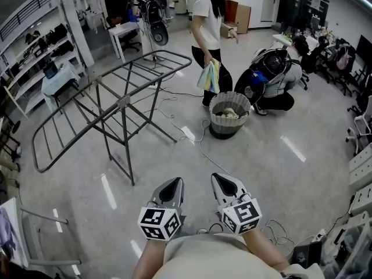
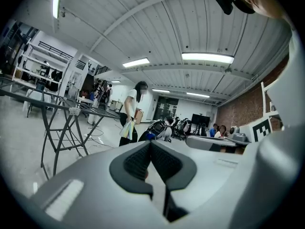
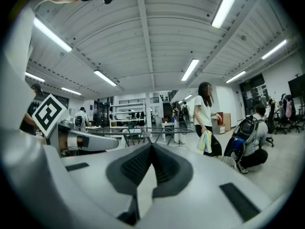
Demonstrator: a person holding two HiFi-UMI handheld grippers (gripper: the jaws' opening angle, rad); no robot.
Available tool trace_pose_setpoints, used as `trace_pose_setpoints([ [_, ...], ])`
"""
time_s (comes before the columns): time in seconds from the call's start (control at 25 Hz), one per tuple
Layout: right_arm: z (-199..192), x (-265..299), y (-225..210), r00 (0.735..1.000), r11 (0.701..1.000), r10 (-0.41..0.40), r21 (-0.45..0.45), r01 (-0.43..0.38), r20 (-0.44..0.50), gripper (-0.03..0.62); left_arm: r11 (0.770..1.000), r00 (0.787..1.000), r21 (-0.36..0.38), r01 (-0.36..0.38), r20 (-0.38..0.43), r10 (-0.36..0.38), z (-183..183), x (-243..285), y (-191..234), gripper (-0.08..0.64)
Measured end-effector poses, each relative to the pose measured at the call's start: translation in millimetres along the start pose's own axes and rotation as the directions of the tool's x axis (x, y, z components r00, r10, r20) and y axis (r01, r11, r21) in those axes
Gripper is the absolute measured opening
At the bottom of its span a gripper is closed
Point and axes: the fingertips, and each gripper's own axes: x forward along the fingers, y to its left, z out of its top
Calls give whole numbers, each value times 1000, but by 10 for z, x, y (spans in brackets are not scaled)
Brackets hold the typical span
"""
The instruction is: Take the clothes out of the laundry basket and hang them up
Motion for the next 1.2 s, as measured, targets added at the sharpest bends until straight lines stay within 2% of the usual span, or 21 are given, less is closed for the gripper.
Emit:
trace_pose_setpoints([
  [0.16, 6, -11, -57, 1000, 999, 17, 40, -17, 4, 2, 1000, 1000, -21, 8, 12, -8, 21, 31, -18, 22],
  [0.2, -1, 1, -68, 1000, 999, 21, 45, -21, 1, 22, 1000, 1000, -19, 12, 14, -12, 24, 45, -17, 78],
  [0.24, -16, 13, -77, 1000, 998, 25, 50, -25, -4, 73, 1000, 1000, -15, 13, 14, -13, 19, 58, -13, 103],
  [0.48, -71, 9, -158, 1000, 996, 28, 88, -27, -10, 226, 1000, 1000, 2, 24, -4, -24, -47, 110, -42, 204],
  [0.76, -122, 66, -415, 1000, 993, -14, 118, 13, 8, 332, 999, 999, 4, 40, -28, -40, -112, 364, 28, 303],
  [1.2, -189, 586, -1262, 994, 987, -102, 124, 105, -24, 368, 993, 993, 51, 110, -58, -107, -20, 1426, 186, 337],
])
